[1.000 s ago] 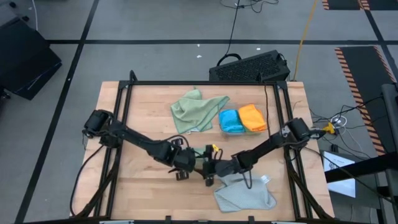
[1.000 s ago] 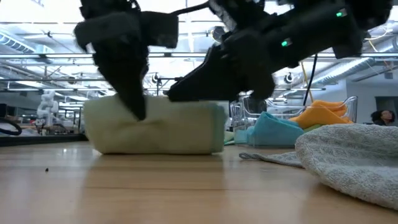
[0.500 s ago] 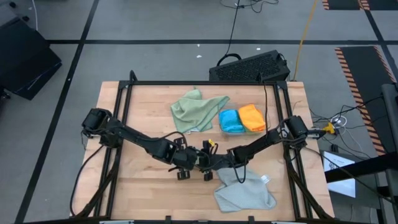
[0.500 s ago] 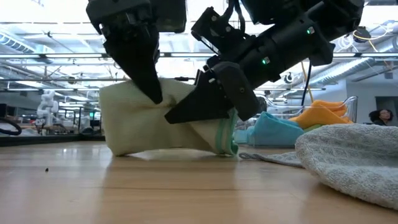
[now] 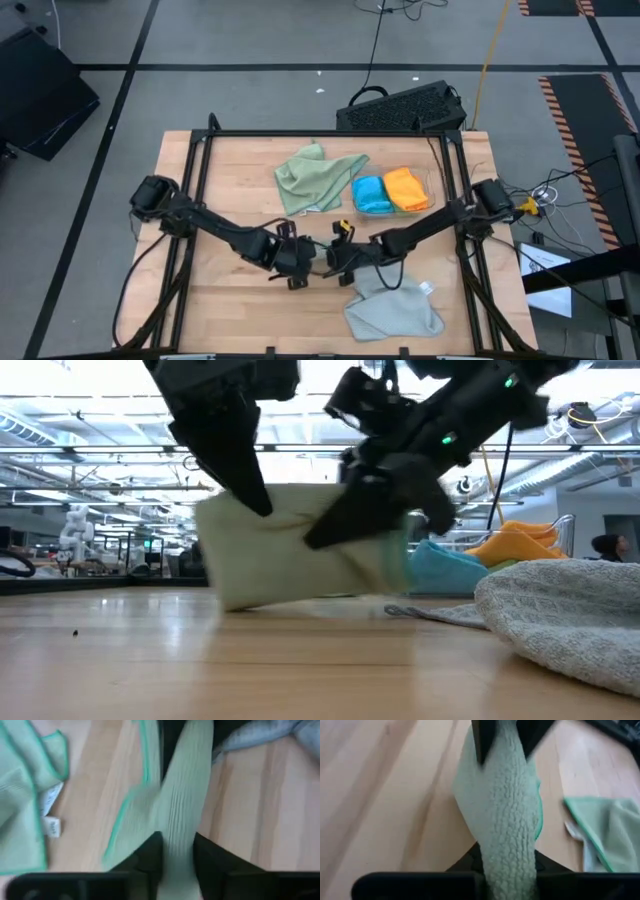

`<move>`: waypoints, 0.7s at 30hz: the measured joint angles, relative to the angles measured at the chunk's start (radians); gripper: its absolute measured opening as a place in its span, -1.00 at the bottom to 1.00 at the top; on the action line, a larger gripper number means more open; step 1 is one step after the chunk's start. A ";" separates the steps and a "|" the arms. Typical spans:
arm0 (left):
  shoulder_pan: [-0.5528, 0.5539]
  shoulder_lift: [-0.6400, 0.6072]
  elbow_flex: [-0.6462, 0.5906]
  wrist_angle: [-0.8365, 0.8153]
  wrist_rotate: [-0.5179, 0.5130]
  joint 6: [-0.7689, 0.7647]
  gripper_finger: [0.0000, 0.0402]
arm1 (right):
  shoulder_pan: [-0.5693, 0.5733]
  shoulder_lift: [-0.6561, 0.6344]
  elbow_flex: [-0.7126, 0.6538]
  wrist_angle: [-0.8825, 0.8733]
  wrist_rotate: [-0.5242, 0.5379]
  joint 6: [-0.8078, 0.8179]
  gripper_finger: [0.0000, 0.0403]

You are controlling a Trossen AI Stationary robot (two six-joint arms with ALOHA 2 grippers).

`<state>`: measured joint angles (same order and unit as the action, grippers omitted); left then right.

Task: Fold microfiber towels
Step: Put the folded light green microfiber cloth into the transparent bin

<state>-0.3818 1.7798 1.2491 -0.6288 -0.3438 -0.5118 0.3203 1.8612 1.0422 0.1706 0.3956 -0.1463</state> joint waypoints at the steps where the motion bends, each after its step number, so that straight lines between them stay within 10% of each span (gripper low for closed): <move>1: -0.009 0.000 0.000 -0.007 -0.029 -0.009 -0.40 | 0.000 -0.022 -0.001 -0.049 0.005 -0.001 -0.85; 9: -0.027 -0.029 -0.002 -0.189 -0.247 -0.041 0.13 | -0.015 -0.245 -0.002 -0.468 0.153 0.005 -0.91; 21: 0.074 -0.186 -0.002 -0.231 -0.393 0.100 0.07 | -0.103 -0.656 -0.001 -1.034 0.530 0.170 -0.89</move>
<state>-0.3079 1.5942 1.2472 -0.8597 -0.7364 -0.4121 0.2174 1.2056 1.0409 -0.8634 0.9258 0.0242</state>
